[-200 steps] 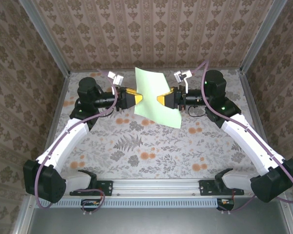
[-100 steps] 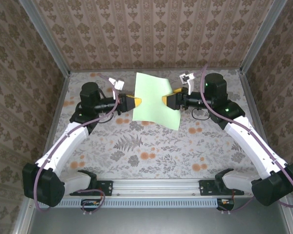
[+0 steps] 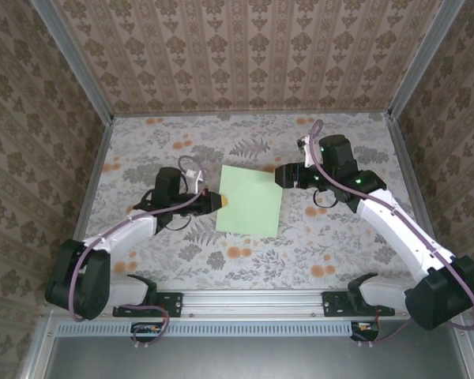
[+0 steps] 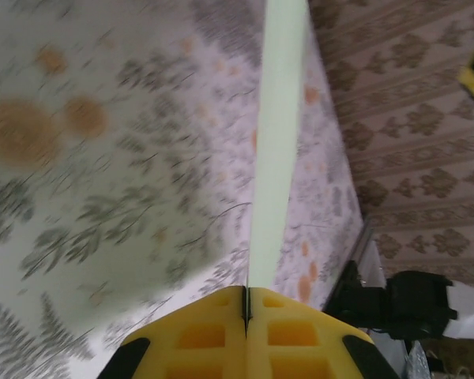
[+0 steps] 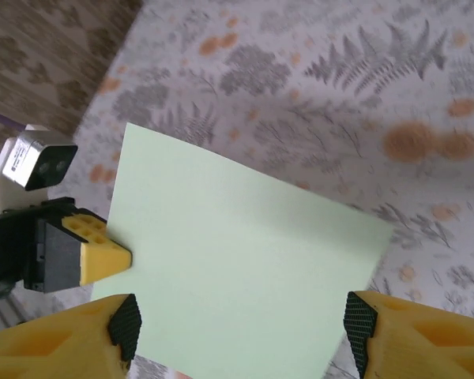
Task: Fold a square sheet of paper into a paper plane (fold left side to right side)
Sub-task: Place a square sheet of paper at the center of the table.
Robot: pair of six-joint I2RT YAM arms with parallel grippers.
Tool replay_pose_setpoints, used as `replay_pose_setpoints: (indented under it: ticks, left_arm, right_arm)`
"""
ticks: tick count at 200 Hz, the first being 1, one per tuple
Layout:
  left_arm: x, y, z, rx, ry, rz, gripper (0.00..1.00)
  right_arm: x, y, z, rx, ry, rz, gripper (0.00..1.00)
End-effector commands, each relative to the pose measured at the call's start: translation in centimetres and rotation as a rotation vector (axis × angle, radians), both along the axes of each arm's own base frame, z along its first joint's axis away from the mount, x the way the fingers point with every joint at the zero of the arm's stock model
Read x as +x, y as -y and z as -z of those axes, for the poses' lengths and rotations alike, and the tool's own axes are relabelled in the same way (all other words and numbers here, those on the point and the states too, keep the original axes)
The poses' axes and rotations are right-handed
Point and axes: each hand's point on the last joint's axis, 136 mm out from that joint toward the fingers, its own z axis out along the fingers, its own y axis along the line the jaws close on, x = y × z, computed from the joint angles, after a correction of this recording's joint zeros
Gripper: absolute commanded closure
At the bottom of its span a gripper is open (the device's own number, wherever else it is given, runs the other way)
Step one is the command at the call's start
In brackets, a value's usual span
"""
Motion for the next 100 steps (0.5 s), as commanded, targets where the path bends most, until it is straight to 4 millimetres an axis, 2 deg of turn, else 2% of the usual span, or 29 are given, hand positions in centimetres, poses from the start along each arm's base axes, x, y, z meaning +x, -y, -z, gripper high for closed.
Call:
replay_pose_setpoints:
  ticks: [1,40,45,50,68,100]
  left_arm:
    - [0.2,-0.8,3.0,0.062,-0.087,-0.073,1.00]
    - [-0.3,-1.5,6.2,0.157,-0.175,-0.086,1.00]
    - [-0.3,-1.6,6.3,0.168,-0.180,-0.083,1.00]
    - [-0.3,-1.7,6.5,0.182,-0.184,-0.081,1.00]
    - [-0.4,-2.1,6.7,0.226,-0.190,-0.077,1.00]
    - [-0.3,-2.1,6.5,0.236,-0.199,-0.072,1.00]
  right_arm:
    - [0.2,0.7,4.1,-0.012,-0.134,0.088,0.39]
    - [-0.2,-0.9,9.4,0.001,-0.282,0.110,0.63]
    - [-0.3,-1.1,9.6,0.006,-0.287,0.111,0.66]
    - [-0.3,-1.4,11.0,-0.006,-0.323,0.114,0.69]
    - [-0.4,-2.6,12.9,-0.006,-0.370,0.110,0.77]
    - [-0.5,-4.4,16.0,-0.037,-0.439,0.098,0.84]
